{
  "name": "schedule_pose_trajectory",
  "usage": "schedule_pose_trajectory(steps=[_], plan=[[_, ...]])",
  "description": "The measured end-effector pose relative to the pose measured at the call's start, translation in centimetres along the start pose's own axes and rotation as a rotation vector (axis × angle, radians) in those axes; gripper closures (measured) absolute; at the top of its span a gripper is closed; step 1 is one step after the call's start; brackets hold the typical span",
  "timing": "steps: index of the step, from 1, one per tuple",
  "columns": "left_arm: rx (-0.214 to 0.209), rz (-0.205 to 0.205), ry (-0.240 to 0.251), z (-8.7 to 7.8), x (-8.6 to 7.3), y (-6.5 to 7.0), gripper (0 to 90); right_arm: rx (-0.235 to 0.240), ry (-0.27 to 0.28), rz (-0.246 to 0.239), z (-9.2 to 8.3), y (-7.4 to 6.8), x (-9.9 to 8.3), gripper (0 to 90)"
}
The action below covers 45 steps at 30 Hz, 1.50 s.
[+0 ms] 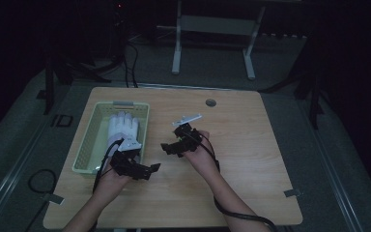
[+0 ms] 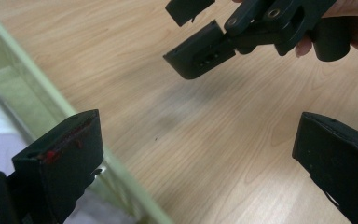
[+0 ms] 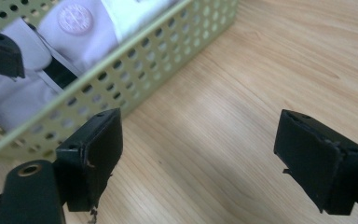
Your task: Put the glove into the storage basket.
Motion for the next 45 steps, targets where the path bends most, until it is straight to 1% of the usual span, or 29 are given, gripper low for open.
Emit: schedule_pose_trajectory(steps=[1, 2, 3, 4, 8, 9, 10, 11, 12, 14, 15, 16, 18, 21, 24, 25, 27, 28, 29, 31, 32, 33, 35, 38, 40, 43, 44, 45], plan=[[0.012, 0.008, 0.005, 0.2, 0.1, 0.2, 1.9, 0.0, 0.0, 0.0, 0.0, 0.0, 0.0, 15.3], [0.009, 0.01, 0.007, 0.4, 0.2, 0.4, 1.9, -0.003, 0.0, -0.002, -0.1, 0.4, -0.3, 15.3], [-0.008, 0.019, 0.006, 0.8, 0.4, 1.0, 1.9, -0.006, 0.004, 0.002, -0.2, 0.7, -0.4, 15.3], [-0.008, 0.019, 0.006, 0.8, 0.4, 1.0, 1.9, -0.004, 0.009, 0.006, -0.4, 0.9, -0.5, 15.3], [-0.038, 0.029, 0.015, 1.6, 0.9, 2.2, 1.9, -0.011, 0.025, 0.021, -0.9, 2.0, -1.1, 15.3], [-0.043, 0.038, 0.013, 1.8, 1.0, 2.4, 1.9, -0.011, 0.025, 0.021, -0.9, 2.0, -1.1, 15.3], [-0.054, 0.042, 0.015, 2.2, 1.1, 2.9, 1.9, -0.014, 0.032, 0.023, -1.1, 2.5, -1.5, 15.3], [-0.062, 0.046, 0.013, 2.4, 1.2, 3.2, 1.9, -0.012, 0.035, 0.026, -1.3, 2.8, -1.7, 15.3], [-0.062, 0.046, 0.013, 2.4, 1.2, 3.2, 1.9, -0.012, 0.035, 0.026, -1.3, 2.8, -1.7, 15.3], [-0.075, 0.05, 0.015, 2.9, 1.2, 3.6, 1.9, -0.015, 0.043, 0.027, -1.6, 3.4, -2.3, 15.3], [-0.079, 0.05, 0.018, 3.1, 1.2, 3.8, 1.9, -0.015, 0.043, 0.027, -1.6, 3.4, -2.3, 15.3], [-0.087, 0.055, 0.02, 3.6, 1.2, 4.2, 1.9, -0.01, 0.048, 0.026, -1.7, 3.8, -2.7, 15.2], [-0.093, 0.054, 0.017, 3.9, 1.2, 4.4, 1.9, -0.011, 0.047, 0.025, -1.8, 4.0, -2.9, 15.2], [-0.108, 0.076, 0.001, 4.8, 1.0, 5.2, 1.9, -0.017, 0.04, 0.012, -1.8, 4.7, -3.8, 14.9], [-0.119, 0.076, -0.001, 5.2, 0.9, 5.5, 1.9, -0.023, 0.04, 0.016, -1.9, 5.0, -4.2, 14.9], [-0.125, 0.075, 0.0, 5.4, 0.8, 5.6, 1.9, -0.02, 0.043, 0.023, -1.9, 5.3, -4.6, 14.9], [-0.127, 0.082, -0.013, 6.0, 0.4, 5.9, 1.9, -0.022, 0.045, 0.026, -1.9, 5.6, -5.1, 14.9], [-0.127, 0.082, -0.013, 6.0, 0.4, 5.9, 1.9, -0.022, 0.043, 0.032, -1.9, 5.7, -5.3, 14.9], [-0.136, 0.077, -0.012, 6.5, 0.2, 6.2, 1.9, -0.022, 0.046, 0.029, -1.9, 5.9, -5.5, 14.9], [-0.136, 0.077, -0.012, 6.5, 0.2, 6.2, 1.9, -0.021, 0.048, 0.029, -1.9, 6.0, -5.7, 14.9], [-0.135, 0.084, -0.022, 6.9, -0.1, 6.5, 1.9, -0.021, 0.049, 0.032, -1.9, 6.4, -6.2, 14.9], [-0.134, 0.089, -0.024, 7.1, -0.2, 6.6, 1.9, -0.021, 0.049, 0.032, -1.9, 6.4, -6.2, 14.9], [-0.144, 0.085, -0.031, 7.5, -0.5, 6.8, 1.9, -0.009, 0.055, 0.032, -1.8, 6.7, -6.8, 15.0], [-0.15, 0.078, -0.025, 8.0, -0.8, 7.0, 1.9, 0.001, 0.061, 0.028, -1.8, 6.8, -7.2, 14.9], [-0.15, 0.065, -0.022, 8.4, -1.2, 7.1, 1.9, -0.007, 0.063, 0.028, -1.6, 7.2, -7.9, 14.9], [-0.148, 0.066, -0.021, 8.6, -1.3, 7.1, 1.9, -0.007, 0.062, 0.032, -1.6, 7.3, -8.1, 14.9], [-0.141, 0.068, -0.025, 8.8, -1.6, 7.1, 1.9, -0.009, 0.062, 0.038, -1.4, 7.7, -8.5, 14.9], [-0.137, 0.068, -0.026, 8.9, -1.6, 7.2, 1.9, -0.009, 0.062, 0.038, -1.4, 7.7, -8.5, 14.9]])
Point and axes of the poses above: each handheld gripper's, and its own axes: z roughly forward along the jaws, x roughly out of its top, y roughly to its right, the point moved 5 cm from there along z, roughly forward along the jaws, and after that the axes turned 13 degrees about z, right-handed, at the moved point
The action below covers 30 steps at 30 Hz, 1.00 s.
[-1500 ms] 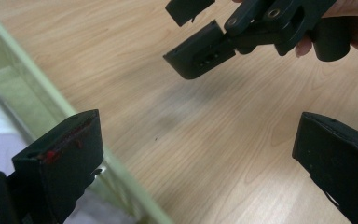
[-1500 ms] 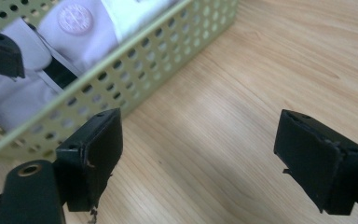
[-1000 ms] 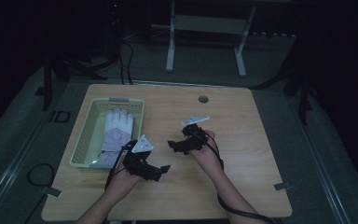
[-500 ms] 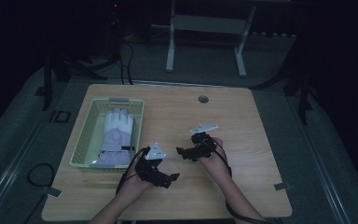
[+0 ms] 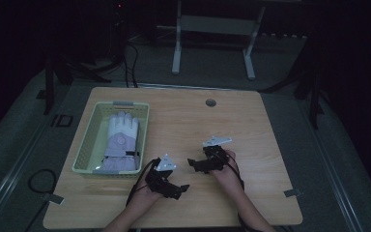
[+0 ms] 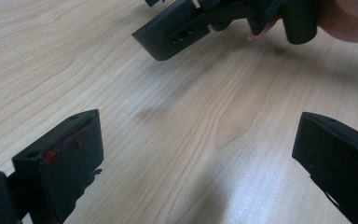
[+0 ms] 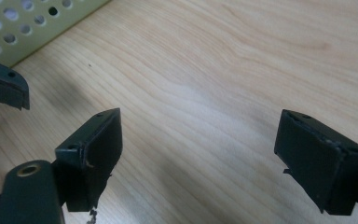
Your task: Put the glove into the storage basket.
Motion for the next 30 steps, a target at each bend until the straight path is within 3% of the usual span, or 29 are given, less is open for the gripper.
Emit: schedule_pose_trajectory(steps=[13, 20, 26, 30], plan=[[0.01, -0.023, 0.032, 0.8, -0.6, 0.1, 1.9, 0.001, 0.045, 0.008, -0.5, 1.4, -1.4, 14.9], [0.021, -0.031, 0.044, 0.7, -0.7, 0.1, 1.9, -0.005, 0.055, -0.007, -0.7, 1.4, -1.9, 14.7], [0.049, -0.005, 0.064, 0.6, -0.7, 0.5, 1.9, -0.015, 0.066, -0.008, -1.0, 1.9, -2.2, 14.1], [0.07, 0.033, 0.048, 0.9, -0.7, 1.0, 1.9, -0.018, 0.074, -0.008, -1.3, 2.2, -2.3, 14.1]])
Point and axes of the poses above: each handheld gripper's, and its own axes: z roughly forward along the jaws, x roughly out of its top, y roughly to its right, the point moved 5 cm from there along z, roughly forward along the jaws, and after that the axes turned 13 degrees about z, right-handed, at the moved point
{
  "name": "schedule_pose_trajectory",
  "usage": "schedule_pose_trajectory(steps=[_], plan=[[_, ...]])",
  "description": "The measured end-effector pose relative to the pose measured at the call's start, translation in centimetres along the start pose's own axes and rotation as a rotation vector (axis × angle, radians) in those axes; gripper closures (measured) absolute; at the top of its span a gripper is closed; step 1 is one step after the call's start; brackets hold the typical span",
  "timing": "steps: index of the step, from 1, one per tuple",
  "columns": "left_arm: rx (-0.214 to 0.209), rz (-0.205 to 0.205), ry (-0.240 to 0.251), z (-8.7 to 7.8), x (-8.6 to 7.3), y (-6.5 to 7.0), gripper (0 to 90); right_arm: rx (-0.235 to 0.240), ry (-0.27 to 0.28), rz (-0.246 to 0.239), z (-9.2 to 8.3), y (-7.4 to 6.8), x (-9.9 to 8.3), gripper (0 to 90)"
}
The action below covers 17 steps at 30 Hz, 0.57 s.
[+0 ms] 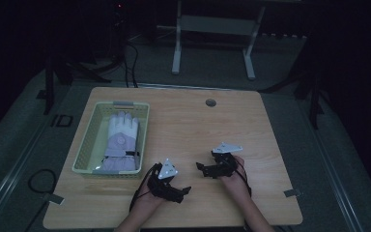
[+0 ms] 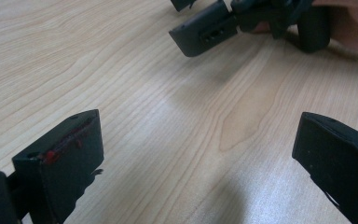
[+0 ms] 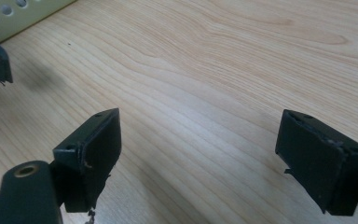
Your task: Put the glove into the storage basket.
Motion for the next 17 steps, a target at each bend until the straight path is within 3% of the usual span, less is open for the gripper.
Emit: schedule_pose_trajectory(steps=[4, 17], plan=[[0.004, 0.02, -0.004, 0.02, 0.0, 0.28, 1.9, -0.001, 0.005, 0.006, -0.09, 0.28, -0.04, 14.1], [-0.002, 0.003, 0.011, -0.23, -0.17, 0.05, 1.9, 0.0, 0.011, 0.002, -0.13, 0.55, -0.06, 14.1]])
Point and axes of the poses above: each handheld gripper's, and its own axes: z roughly forward along the jaws, x roughly out of its top, y roughly to its right, the point moved 5 cm from there along z, roughly forward along the jaws, and after that the axes turned 13 degrees about z, right-handed, at the moved point
